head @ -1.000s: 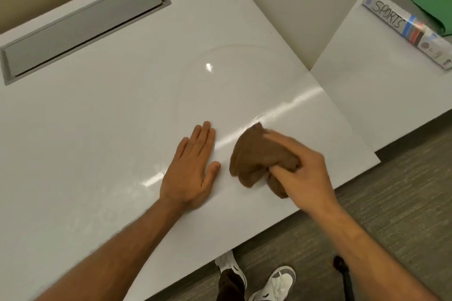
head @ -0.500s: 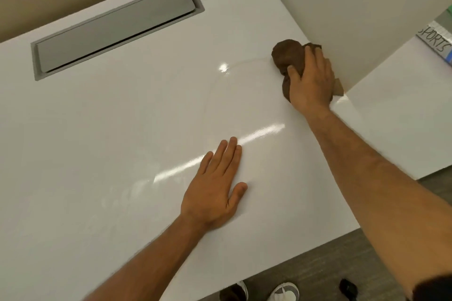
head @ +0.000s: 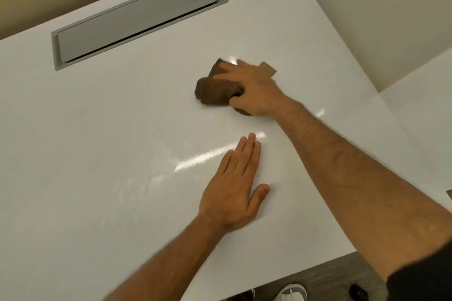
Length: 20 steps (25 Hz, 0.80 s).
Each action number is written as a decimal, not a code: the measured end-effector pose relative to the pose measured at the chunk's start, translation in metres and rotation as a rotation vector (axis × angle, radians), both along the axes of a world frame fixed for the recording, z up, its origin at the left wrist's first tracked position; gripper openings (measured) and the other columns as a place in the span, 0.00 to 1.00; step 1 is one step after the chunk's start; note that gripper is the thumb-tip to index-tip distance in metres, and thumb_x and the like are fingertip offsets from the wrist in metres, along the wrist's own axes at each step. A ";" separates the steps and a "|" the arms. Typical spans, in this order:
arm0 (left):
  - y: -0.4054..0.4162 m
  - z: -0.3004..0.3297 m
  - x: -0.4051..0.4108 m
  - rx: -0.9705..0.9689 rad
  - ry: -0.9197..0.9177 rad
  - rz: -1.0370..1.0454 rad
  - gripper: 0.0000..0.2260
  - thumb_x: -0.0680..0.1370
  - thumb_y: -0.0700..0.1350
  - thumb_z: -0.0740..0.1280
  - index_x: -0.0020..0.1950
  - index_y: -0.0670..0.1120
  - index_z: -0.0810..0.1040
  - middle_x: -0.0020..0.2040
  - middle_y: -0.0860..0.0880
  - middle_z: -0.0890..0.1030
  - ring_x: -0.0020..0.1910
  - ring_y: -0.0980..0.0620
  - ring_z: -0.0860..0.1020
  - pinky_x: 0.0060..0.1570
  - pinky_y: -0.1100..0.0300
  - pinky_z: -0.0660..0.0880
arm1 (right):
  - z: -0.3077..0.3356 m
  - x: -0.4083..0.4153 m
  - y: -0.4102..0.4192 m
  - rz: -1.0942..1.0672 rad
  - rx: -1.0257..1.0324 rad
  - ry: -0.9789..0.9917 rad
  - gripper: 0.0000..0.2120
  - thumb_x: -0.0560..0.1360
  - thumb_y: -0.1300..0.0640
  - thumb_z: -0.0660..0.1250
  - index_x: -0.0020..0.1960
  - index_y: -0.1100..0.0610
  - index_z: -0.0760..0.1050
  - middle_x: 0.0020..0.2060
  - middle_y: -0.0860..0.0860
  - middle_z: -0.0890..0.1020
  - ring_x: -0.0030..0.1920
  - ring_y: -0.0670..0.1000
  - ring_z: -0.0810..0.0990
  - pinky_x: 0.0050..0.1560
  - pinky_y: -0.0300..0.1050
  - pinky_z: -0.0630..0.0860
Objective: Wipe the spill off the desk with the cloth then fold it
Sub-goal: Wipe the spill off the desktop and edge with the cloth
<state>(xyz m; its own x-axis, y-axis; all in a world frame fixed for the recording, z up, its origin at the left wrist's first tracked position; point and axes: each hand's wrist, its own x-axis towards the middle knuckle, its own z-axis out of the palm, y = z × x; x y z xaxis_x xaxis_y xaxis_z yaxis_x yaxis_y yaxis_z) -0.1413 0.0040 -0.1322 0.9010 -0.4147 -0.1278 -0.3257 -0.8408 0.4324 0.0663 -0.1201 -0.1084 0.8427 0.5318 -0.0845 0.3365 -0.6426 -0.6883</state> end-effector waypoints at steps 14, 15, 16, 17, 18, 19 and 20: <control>0.002 0.006 -0.005 -0.206 -0.073 0.095 0.38 0.83 0.68 0.44 0.85 0.44 0.46 0.86 0.48 0.48 0.85 0.50 0.45 0.82 0.48 0.46 | 0.012 -0.173 -0.095 0.226 0.033 0.122 0.28 0.70 0.60 0.72 0.68 0.43 0.77 0.75 0.35 0.62 0.80 0.52 0.54 0.78 0.55 0.50; 0.003 0.006 -0.004 -0.204 -0.055 0.109 0.37 0.83 0.68 0.44 0.85 0.45 0.46 0.86 0.49 0.48 0.85 0.51 0.45 0.82 0.47 0.47 | 0.010 -0.188 -0.103 0.207 0.033 0.119 0.26 0.71 0.59 0.73 0.67 0.42 0.77 0.75 0.37 0.64 0.80 0.51 0.55 0.78 0.55 0.50; 0.002 0.006 -0.004 -0.183 -0.042 0.113 0.37 0.83 0.68 0.43 0.85 0.45 0.46 0.86 0.49 0.48 0.84 0.52 0.45 0.82 0.48 0.46 | 0.008 -0.203 -0.111 0.180 0.033 0.111 0.25 0.72 0.58 0.73 0.66 0.41 0.78 0.75 0.37 0.66 0.79 0.50 0.56 0.78 0.54 0.50; 0.001 0.005 -0.004 -0.146 -0.032 0.111 0.38 0.83 0.68 0.43 0.85 0.45 0.46 0.86 0.50 0.47 0.84 0.53 0.44 0.82 0.49 0.46 | 0.006 -0.216 -0.120 0.146 0.039 0.106 0.24 0.72 0.57 0.74 0.66 0.40 0.78 0.75 0.37 0.67 0.79 0.49 0.57 0.79 0.53 0.50; 0.001 0.005 -0.003 -0.099 -0.024 0.103 0.38 0.82 0.68 0.43 0.85 0.45 0.45 0.86 0.51 0.46 0.84 0.54 0.43 0.82 0.51 0.44 | 0.004 -0.228 -0.129 0.106 0.052 0.106 0.24 0.72 0.57 0.74 0.65 0.40 0.78 0.74 0.36 0.68 0.79 0.47 0.57 0.78 0.53 0.51; 0.001 0.006 -0.002 -0.050 -0.017 0.093 0.38 0.82 0.68 0.44 0.85 0.46 0.44 0.86 0.51 0.45 0.84 0.55 0.42 0.82 0.52 0.43 | 0.003 -0.239 -0.139 0.063 0.067 0.113 0.24 0.72 0.57 0.75 0.64 0.39 0.78 0.73 0.34 0.68 0.79 0.45 0.57 0.78 0.53 0.51; 0.000 0.005 -0.001 -0.002 -0.013 0.081 0.38 0.82 0.68 0.45 0.85 0.47 0.42 0.85 0.52 0.43 0.84 0.55 0.40 0.82 0.53 0.42 | 0.003 -0.249 -0.149 0.020 0.080 0.131 0.25 0.71 0.57 0.74 0.64 0.38 0.78 0.72 0.32 0.67 0.78 0.43 0.57 0.78 0.51 0.51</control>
